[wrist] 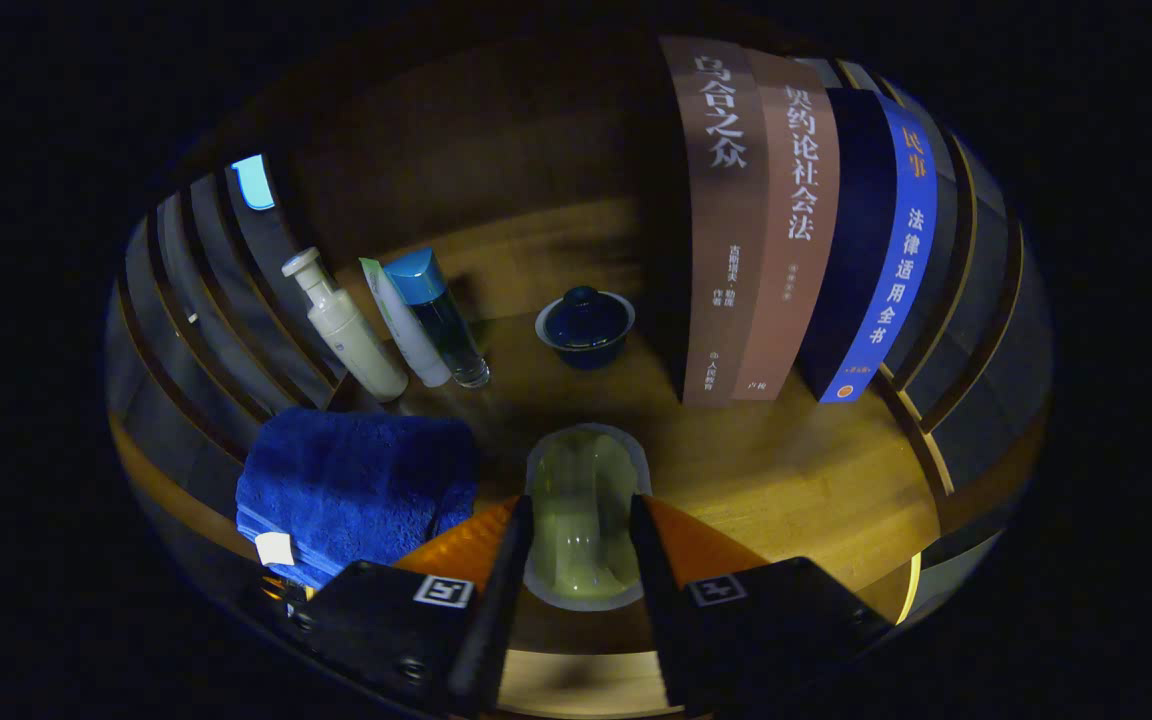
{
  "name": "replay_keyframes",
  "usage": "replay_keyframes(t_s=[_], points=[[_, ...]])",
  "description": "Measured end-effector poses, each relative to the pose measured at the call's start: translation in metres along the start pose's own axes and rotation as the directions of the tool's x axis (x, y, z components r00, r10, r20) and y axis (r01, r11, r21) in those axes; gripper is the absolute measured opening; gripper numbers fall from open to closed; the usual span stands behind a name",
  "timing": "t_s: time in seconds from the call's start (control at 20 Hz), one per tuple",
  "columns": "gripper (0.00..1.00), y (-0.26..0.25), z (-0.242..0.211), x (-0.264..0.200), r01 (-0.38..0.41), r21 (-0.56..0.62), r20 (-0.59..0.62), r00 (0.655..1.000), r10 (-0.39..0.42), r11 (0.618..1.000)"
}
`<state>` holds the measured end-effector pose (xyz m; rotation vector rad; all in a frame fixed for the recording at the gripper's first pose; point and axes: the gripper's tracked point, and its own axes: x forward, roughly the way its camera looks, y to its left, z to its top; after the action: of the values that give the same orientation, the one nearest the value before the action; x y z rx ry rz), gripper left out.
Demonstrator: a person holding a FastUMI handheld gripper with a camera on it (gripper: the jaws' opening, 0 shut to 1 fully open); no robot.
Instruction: Pull open the drawer, take out the items inside it, and place them on the countertop above the cabinet.
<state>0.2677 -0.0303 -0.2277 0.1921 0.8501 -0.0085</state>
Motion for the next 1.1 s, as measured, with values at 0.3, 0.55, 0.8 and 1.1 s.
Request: replay_keyframes(t_s=[0.3,0.55,0.8,1.1], points=[[1.00,0.000,-0.007,-0.011,0.012,-0.031,0.038,0.999,-0.011,0.999],[1.00,0.000,-0.008,-0.047,0.028,-0.052,0.129,0.991,-0.021,0.998],[1.00,0.007,-0.011,-0.118,0.034,-0.098,0.300,0.954,-0.003,0.995],[1.00,0.012,-0.027,-0.226,0.061,-0.122,0.492,0.871,0.007,0.991]])
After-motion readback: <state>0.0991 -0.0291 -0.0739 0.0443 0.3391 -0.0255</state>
